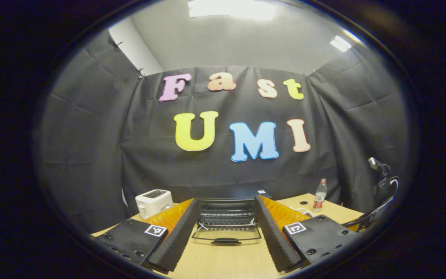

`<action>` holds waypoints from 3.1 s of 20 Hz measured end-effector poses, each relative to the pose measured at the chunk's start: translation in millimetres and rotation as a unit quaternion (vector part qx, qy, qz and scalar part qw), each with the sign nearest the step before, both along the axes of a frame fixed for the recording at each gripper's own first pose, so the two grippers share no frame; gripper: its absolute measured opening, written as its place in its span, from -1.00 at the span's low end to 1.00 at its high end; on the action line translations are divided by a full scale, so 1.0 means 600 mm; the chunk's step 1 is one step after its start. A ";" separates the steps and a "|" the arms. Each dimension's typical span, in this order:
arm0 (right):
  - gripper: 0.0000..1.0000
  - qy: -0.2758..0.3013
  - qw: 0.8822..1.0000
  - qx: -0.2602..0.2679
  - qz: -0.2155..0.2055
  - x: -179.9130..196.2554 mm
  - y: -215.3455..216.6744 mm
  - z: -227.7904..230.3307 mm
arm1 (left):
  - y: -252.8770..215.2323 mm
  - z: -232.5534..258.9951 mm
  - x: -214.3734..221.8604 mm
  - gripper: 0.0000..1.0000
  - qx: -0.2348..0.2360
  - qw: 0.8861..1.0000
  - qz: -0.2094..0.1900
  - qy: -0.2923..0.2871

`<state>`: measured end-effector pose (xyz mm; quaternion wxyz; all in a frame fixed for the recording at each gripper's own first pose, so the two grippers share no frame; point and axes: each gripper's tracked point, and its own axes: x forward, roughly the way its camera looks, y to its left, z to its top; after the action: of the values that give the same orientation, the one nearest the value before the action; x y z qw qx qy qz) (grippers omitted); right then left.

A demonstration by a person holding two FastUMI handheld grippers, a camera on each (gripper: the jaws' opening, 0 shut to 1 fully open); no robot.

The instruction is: Open the electric oven with the left hand, put the food in, and close the electric oven.

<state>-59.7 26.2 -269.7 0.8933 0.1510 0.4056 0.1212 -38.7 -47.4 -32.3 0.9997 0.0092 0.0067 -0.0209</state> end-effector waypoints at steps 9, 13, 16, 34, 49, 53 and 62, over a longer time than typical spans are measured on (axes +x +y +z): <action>0.90 0.132 0.986 0.098 -0.022 -0.048 0.039 -0.083 | 0.069 -0.040 -0.075 0.97 0.003 0.998 0.059 0.032; 0.28 0.158 0.979 0.126 -0.028 -0.049 0.047 -0.092 | 0.087 -0.050 -0.082 0.97 0.017 0.996 0.075 0.041; 0.28 0.167 0.976 0.135 -0.022 -0.055 0.062 -0.100 | 0.089 -0.048 -0.079 0.97 0.023 0.996 0.081 0.042; -0.82 0.075 0.978 0.195 -0.006 0.041 0.128 0.063 | 0.099 -0.023 -0.010 0.97 0.004 0.997 0.075 0.013; -0.82 0.033 0.976 0.215 -0.011 0.244 0.331 0.056 | 0.253 -0.077 0.137 0.97 -0.018 0.997 0.074 0.029; -0.82 0.038 0.973 0.229 -0.015 0.293 0.379 0.021 | 0.299 -0.096 0.170 0.89 -0.011 0.996 0.081 0.037; -0.82 -0.008 0.965 0.257 -0.050 0.416 0.460 -0.023 | 0.345 -0.152 0.243 0.80 -0.009 0.994 0.080 0.077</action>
<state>190.0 302.5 -283.6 0.8325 0.3950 0.3456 0.1774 107.2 159.8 -123.5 0.9948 -0.0022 0.0838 0.0581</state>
